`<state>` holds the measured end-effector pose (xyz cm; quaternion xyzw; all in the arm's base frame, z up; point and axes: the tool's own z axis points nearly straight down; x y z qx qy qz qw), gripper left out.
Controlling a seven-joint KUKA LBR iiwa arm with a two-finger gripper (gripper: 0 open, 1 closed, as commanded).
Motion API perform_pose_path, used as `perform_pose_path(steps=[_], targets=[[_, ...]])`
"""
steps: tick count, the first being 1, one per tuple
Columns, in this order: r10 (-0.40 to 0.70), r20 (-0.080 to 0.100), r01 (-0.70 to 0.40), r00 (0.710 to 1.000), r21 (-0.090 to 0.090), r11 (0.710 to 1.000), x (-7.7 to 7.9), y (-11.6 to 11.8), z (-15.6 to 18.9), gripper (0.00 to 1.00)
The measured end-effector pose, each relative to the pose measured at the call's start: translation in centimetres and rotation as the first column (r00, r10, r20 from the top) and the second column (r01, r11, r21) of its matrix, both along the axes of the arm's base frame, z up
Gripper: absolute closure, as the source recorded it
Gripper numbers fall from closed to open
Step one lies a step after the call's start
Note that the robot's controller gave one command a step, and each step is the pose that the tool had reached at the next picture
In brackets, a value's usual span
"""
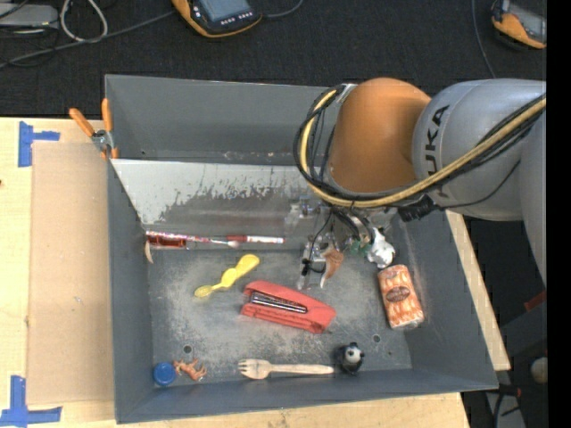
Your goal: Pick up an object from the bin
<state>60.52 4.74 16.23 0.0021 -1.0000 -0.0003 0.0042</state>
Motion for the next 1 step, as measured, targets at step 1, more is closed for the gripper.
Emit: perform_pose_path(steps=[1], targets=[[-0.001, 0.008, 0.001, 1.0, 0.0, 1.0, 0.17, -0.02, 0.46, 0.0]])
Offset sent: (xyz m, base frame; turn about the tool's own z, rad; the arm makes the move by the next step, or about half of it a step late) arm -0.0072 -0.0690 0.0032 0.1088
